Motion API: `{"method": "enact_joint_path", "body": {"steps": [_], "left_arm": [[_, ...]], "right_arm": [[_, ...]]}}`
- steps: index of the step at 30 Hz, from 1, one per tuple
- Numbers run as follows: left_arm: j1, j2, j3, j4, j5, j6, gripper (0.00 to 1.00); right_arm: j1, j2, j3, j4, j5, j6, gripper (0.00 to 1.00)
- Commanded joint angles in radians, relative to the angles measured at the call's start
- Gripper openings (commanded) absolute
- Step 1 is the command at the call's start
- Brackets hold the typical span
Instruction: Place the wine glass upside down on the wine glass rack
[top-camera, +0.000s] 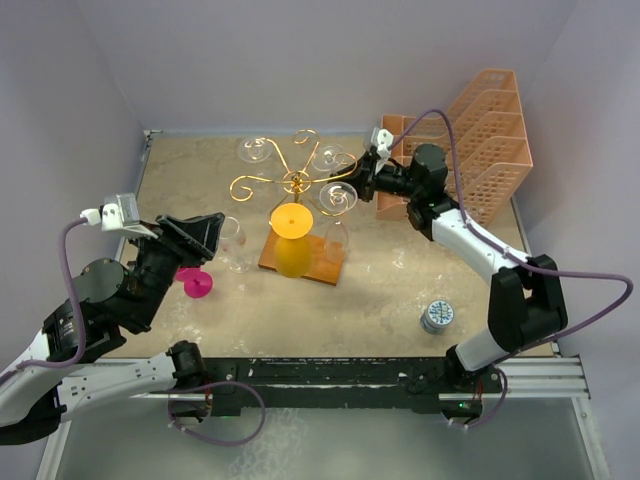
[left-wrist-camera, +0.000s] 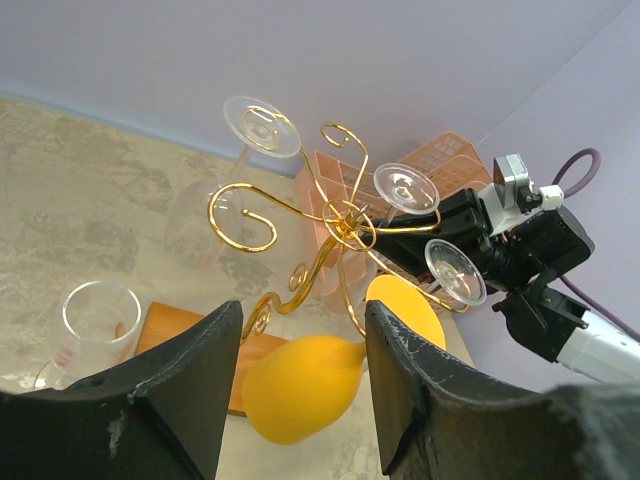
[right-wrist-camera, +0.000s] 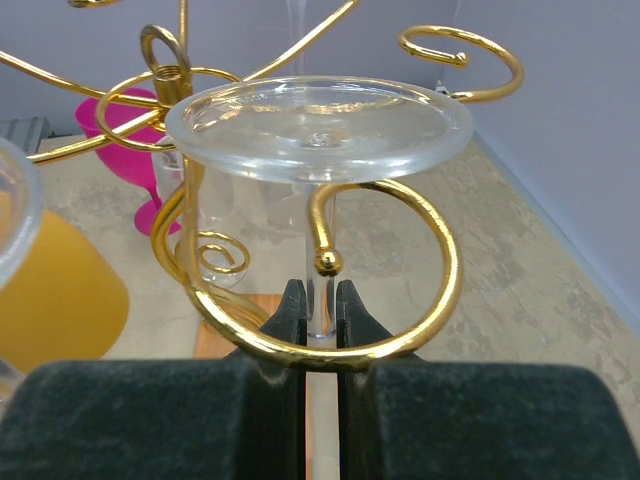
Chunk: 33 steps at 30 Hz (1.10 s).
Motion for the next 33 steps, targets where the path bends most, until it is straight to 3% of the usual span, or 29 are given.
{"method": "enact_joint_path", "body": {"steps": [1,23,33], "left_arm": [[-0.002,0.000,0.022,0.022,-0.013,-0.003,0.50],[-0.001,-0.021,0.016,0.011,-0.013,-0.016,0.50],[-0.001,-0.039,0.015,-0.001,-0.011,-0.029,0.50]], "right_arm": [[0.010,-0.063,0.000,0.046,-0.041,-0.020,0.00],[0.008,-0.191,-0.131,0.217,0.094,0.076,0.00],[0.008,-0.219,-0.176,0.304,0.289,0.137,0.00]]}}
